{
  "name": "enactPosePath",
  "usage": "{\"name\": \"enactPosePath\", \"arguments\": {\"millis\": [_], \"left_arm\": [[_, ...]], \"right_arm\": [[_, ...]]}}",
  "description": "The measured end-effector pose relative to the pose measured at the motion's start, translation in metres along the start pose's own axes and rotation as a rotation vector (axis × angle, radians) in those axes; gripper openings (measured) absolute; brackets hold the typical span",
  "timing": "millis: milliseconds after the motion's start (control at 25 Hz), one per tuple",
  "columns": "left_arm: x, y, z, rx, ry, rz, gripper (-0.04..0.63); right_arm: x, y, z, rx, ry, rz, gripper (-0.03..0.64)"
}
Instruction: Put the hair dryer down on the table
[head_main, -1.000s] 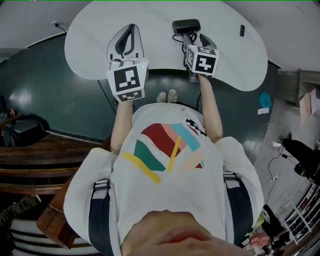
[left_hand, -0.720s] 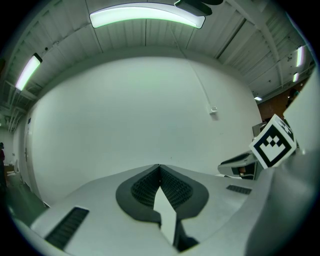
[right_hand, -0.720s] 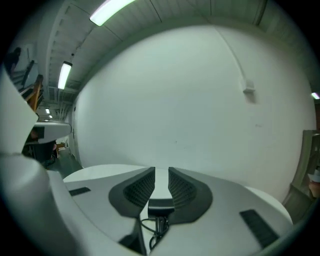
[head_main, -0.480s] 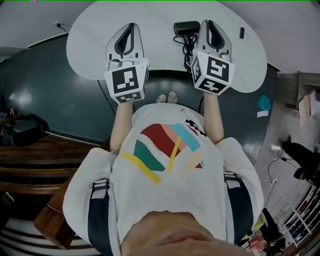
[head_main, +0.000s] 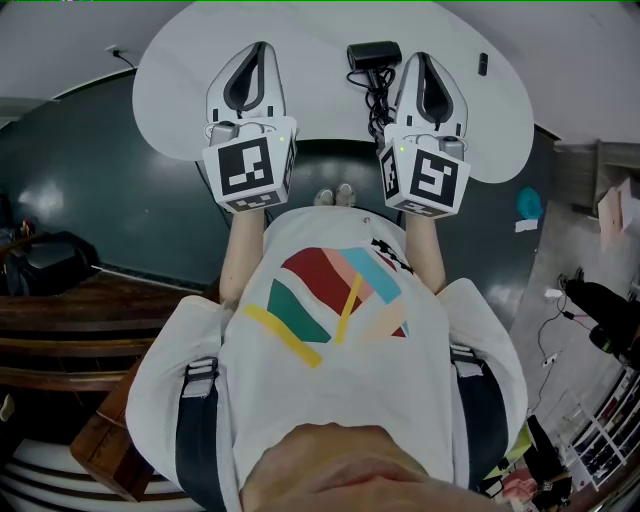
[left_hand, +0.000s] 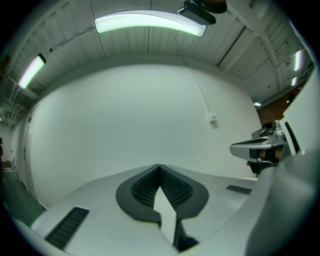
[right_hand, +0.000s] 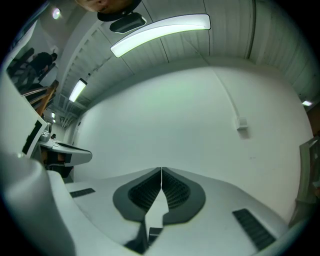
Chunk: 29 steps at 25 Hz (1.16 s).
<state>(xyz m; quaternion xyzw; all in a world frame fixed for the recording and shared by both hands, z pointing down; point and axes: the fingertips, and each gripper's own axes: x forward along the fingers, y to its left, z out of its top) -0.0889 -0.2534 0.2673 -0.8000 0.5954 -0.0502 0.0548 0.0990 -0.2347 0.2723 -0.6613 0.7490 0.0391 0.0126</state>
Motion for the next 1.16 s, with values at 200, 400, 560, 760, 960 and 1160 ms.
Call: {"name": "enactPosePath", "arguments": {"millis": [200,400,560,760,960,1160], "left_arm": [[-0.001,0.002,0.0,-0.009,-0.007,-0.006,0.015],[-0.001,0.005,0.002,-0.023,-0.014,-0.007,0.015],[-0.001,0.007,0.003,-0.025,-0.017,-0.007,0.015],[0.002,0.008,0.002,-0.028,-0.019,-0.008,0.015],[0.003,0.008,0.002,-0.028,-0.019,-0.01,0.015],[0.004,0.011,0.002,-0.03,-0.02,-0.009,0.015]], "right_arm": [[-0.003,0.006,-0.001,-0.024,0.005,0.001,0.011],[-0.001,0.008,0.0,-0.025,0.011,0.003,0.011],[0.001,0.009,0.0,-0.019,0.017,0.004,0.011],[0.004,0.01,-0.004,-0.021,0.025,0.004,0.011],[0.005,0.009,-0.005,-0.023,0.026,0.0,0.011],[0.006,0.009,-0.006,-0.021,0.029,-0.002,0.011]]}}
